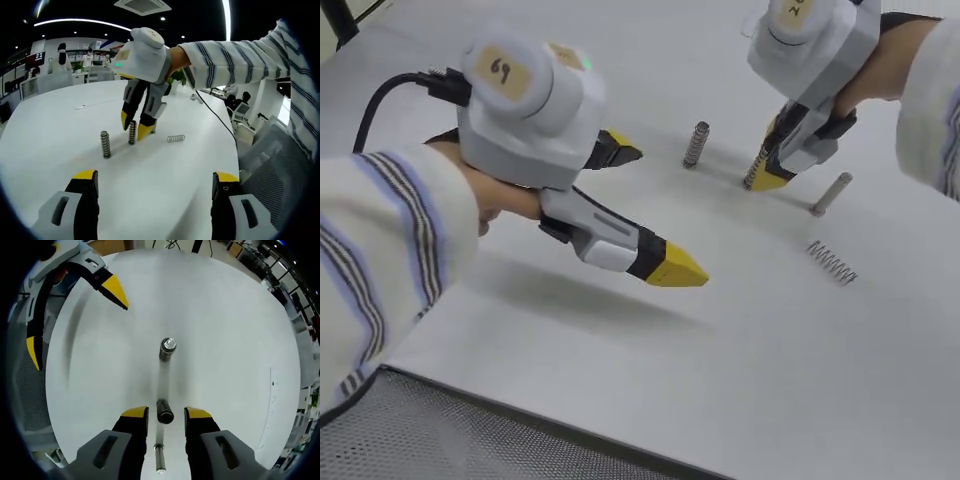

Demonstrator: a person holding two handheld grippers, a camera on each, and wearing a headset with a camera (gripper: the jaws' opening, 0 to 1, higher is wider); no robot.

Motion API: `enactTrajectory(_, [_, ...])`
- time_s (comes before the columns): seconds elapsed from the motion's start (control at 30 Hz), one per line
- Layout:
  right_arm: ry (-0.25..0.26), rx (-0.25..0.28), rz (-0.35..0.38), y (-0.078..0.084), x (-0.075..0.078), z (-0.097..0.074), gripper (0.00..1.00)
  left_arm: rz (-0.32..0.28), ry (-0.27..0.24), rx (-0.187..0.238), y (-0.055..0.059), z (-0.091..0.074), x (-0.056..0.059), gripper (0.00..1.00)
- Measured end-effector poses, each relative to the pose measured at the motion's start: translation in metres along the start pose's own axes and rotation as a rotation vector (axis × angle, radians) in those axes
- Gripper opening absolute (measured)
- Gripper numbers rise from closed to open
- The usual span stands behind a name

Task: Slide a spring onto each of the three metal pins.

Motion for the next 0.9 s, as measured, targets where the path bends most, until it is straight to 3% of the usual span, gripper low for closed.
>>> enactTrajectory(0.27, [0.028,0.02,0.015,0.004,-0.003,-0.011,0.33,-0.003,-0.008,-0.01,0.001,-0.004,-0.001,0.92])
enactTrajectory(0.53, [0.06,0.053,0.036,0.01,-0.015,-0.025,0.37,-0.005,-0.023,-0.019,0.005,-0.011,-0.001,0.92])
enactTrajectory(0.9, [0.111,0.096,0.044,0.025,-0.027,-0.05,0.43,-0.005,-0.039,-0.006,0.0,-0.017,0.0,0.92])
Point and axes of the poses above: the centre of the closed fingertips' face, and the gripper's own axes: z roughly forward along the fingers, x roughly to its right, y roughly out of its underside, the point moved 6 cm from there along -z, roughly backward along the fingers, and after that the axes turned 10 degrees about -x, right-handed, at the moved point
